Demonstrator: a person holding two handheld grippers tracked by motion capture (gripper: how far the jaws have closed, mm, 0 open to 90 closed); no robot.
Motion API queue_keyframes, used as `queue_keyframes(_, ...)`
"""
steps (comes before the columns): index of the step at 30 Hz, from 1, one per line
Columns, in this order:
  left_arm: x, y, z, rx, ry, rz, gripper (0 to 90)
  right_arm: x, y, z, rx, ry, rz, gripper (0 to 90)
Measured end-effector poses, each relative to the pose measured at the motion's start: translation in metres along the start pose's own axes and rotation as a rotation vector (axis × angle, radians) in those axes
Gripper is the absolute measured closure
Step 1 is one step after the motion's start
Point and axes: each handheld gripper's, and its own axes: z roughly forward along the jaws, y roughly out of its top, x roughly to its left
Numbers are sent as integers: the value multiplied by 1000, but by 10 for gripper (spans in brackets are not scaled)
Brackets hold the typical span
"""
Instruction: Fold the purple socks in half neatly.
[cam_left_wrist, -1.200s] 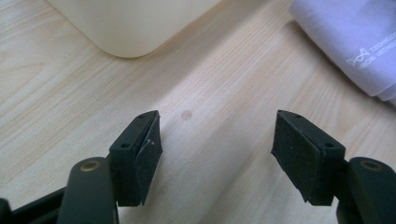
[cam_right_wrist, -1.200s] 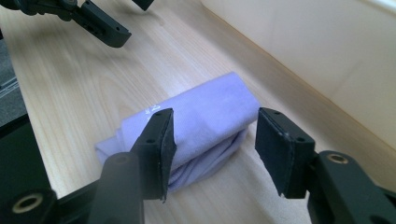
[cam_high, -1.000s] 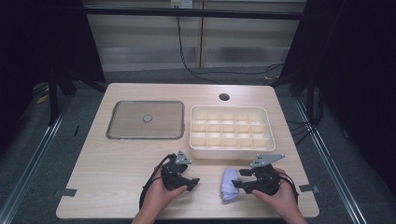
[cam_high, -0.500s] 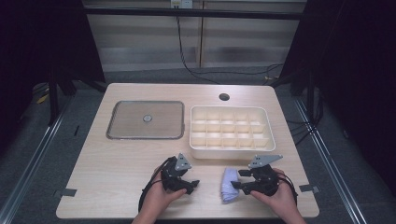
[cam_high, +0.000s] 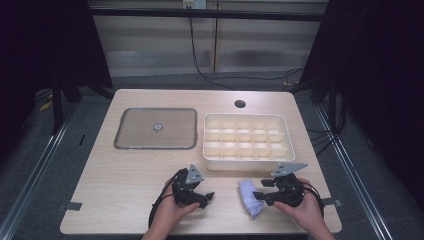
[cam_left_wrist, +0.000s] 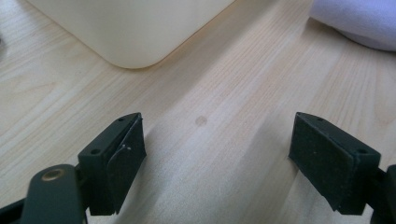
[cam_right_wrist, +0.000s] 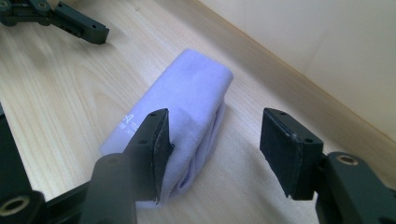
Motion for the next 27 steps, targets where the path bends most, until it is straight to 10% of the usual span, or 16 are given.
queue_keyframes(27,1,0,1,-2,-6,-1,173,0,6,9,105,108,202,405)
